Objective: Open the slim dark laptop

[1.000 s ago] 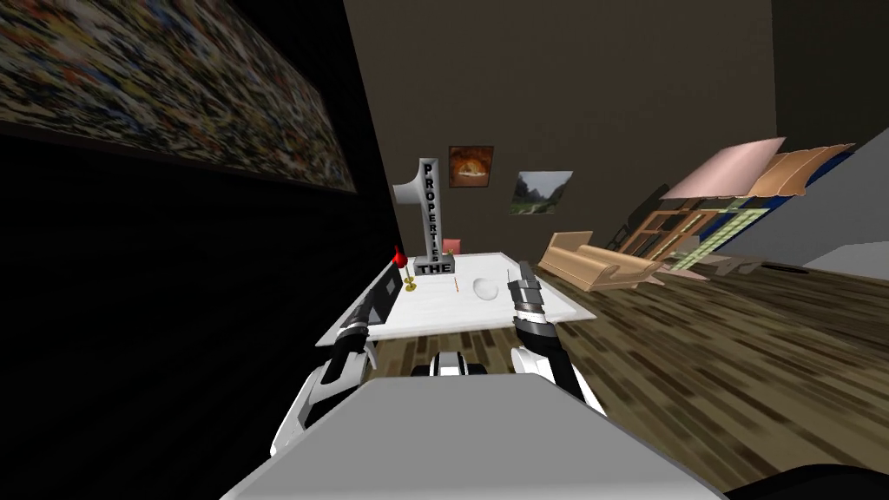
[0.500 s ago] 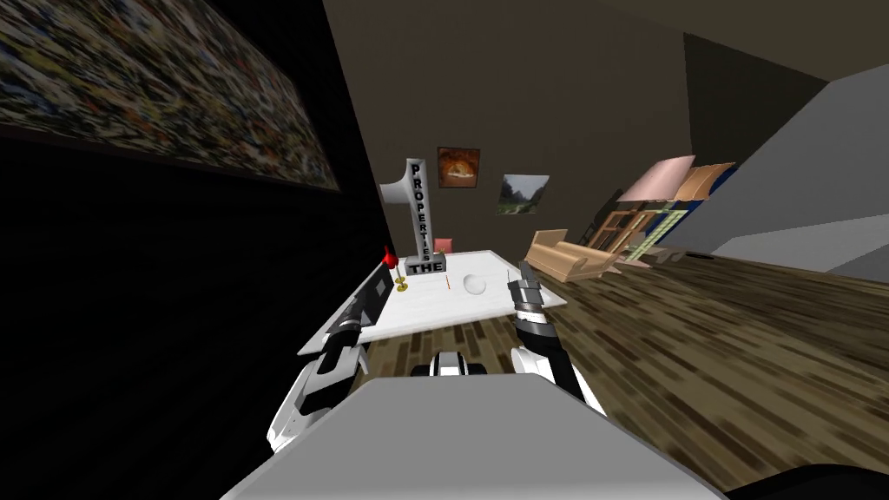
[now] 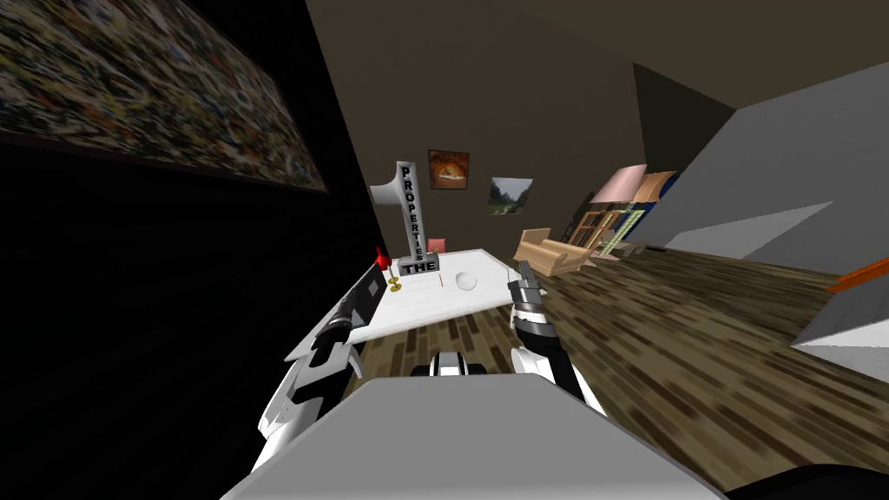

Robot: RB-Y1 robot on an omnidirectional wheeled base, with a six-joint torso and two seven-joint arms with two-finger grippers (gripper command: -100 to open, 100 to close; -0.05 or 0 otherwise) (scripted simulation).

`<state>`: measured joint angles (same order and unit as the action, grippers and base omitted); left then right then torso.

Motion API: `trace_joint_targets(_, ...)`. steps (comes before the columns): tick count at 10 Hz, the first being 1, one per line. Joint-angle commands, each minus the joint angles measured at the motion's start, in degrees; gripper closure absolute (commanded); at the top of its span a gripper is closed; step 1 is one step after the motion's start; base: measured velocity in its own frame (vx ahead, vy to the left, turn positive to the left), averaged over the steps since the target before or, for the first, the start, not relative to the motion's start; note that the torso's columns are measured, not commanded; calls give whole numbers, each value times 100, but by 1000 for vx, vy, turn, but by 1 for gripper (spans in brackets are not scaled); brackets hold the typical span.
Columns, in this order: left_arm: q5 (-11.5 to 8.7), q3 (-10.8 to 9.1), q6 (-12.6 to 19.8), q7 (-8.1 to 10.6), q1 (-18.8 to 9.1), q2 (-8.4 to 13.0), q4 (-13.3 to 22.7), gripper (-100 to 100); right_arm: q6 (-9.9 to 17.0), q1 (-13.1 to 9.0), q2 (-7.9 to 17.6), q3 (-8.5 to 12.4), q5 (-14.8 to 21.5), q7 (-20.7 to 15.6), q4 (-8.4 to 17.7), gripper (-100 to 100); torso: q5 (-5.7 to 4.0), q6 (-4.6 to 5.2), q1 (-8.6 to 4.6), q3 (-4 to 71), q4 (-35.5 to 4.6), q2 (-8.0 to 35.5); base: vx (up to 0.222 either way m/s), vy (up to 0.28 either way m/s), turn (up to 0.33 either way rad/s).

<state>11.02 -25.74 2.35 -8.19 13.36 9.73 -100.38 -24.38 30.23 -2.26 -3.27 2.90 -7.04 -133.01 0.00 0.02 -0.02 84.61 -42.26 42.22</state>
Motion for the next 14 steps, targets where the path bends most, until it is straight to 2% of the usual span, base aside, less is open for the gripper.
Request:
trace_joint_targets(1,7,-254,-10,124,-241,190,352,-100,0,0,0,0,0,0,0,0,-2,-1,-4,-8,-4,12,-55,-41,-84)
trace_joint_targets(3,15,-579,8,282,-531,435,748,-100,0,0,0,0,0,0,0,0,0,-1,1,-7,-3,9,-65,-55,-145)
trace_joint_targets(4,15,-490,-19,226,-492,382,690,-100,0,-1,0,0,0,0,0,0,-2,0,-6,-8,-4,13,-39,-34,-33)
trace_joint_targets(5,11,-416,-1,203,-386,313,550,100,0,1,0,0,0,0,0,0,1,-5,7,-2,-1,1,10,16,102)
trace_joint_targets(12,-18,722,-63,-348,631,-546,-834,100,0,2,1,2,0,0,0,0,32,-5,28,-1,22,-8,92,71,207)
trace_joint_targets(13,-18,722,-63,-348,631,-546,-834,100,0,2,1,2,0,0,0,0,38,-3,25,-3,26,-7,59,34,99)
trace_joint_targets(14,-23,885,-72,-427,776,-669,-1032,100,0,1,1,1,0,0,0,0,34,1,24,-3,23,-6,50,34,147)
